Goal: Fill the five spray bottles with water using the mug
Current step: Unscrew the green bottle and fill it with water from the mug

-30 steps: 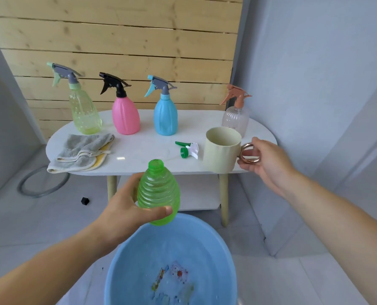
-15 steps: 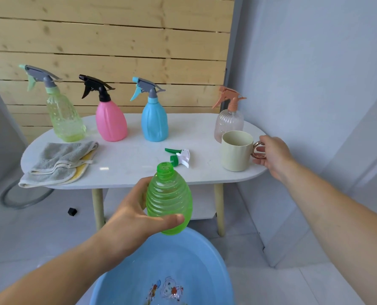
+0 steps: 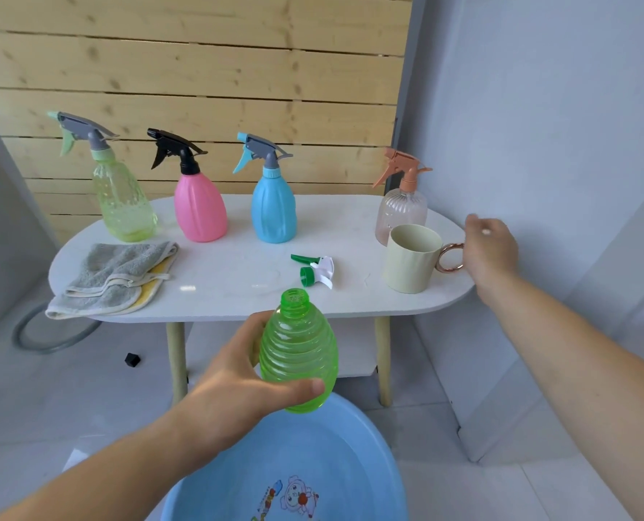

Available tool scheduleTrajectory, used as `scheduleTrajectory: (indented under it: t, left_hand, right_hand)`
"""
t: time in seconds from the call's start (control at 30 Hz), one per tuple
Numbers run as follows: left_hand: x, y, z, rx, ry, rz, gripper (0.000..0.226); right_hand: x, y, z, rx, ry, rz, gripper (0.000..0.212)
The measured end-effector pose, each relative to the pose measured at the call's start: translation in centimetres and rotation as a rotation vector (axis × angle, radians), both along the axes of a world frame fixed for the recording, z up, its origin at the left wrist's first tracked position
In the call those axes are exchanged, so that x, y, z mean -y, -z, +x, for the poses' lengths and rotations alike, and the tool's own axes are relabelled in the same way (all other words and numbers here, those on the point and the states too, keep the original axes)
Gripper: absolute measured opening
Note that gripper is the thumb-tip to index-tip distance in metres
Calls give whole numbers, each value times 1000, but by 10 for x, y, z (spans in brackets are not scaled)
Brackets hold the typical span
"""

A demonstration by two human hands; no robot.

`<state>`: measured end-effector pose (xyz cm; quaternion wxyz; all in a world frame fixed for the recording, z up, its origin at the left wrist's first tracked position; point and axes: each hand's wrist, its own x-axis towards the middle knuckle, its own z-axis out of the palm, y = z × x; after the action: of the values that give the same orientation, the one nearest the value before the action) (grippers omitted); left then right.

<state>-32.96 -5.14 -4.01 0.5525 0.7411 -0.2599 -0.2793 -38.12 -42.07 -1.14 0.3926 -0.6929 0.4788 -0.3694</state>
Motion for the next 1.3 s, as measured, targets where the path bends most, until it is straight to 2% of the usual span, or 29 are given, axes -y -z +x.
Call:
scheduleTrajectory:
  t: [0.07, 0.17, 0.23, 0.33, 0.4, 0.47, 0.57, 0.7, 0.9, 1.13, 1.3]
  left_hand:
    - [-3, 0, 1, -1, -7, 0, 74]
    - [-9, 0, 4, -12, -12, -4, 74]
    - [-13, 0, 6, -14, -15, -9, 74]
    - [-19, 1, 7, -25, -31, -21, 72]
    - [-22, 2, 7, -24, -28, -25, 71]
    - [-27, 2, 8, -25, -27, -30, 71]
    - [-35, 5, 12, -22, -38, -28, 77]
    - [-44, 8, 16, -10, -61, -27, 80]
    - [-53, 5, 19, -29, -82, -24, 81]
    - [-57, -1, 20, -60, -117, -21, 83]
    - [-61, 0, 18, -55, -125, -12, 85]
  right_hand:
    - [-18, -22, 3, 27, 11, -268, 34]
    - [-67, -49, 16, 88, -215, -502, 16]
    - [-100, -50, 30, -23, -483, -498, 15]
    - [-130, -17, 55, -415, -766, -507, 18]
    - [-140, 4, 67, -571, -784, -508, 33]
    - [-144, 17, 75, -639, -775, -433, 45]
    - [-145, 28, 88, -713, -760, -385, 48]
    - [-143, 30, 94, -664, -718, -366, 37]
    - [-145, 5, 78, -429, -714, -271, 36]
    - [-159, -68, 37, -279, -762, -478, 36]
    - [-162, -96, 16, -204, -747, -579, 36]
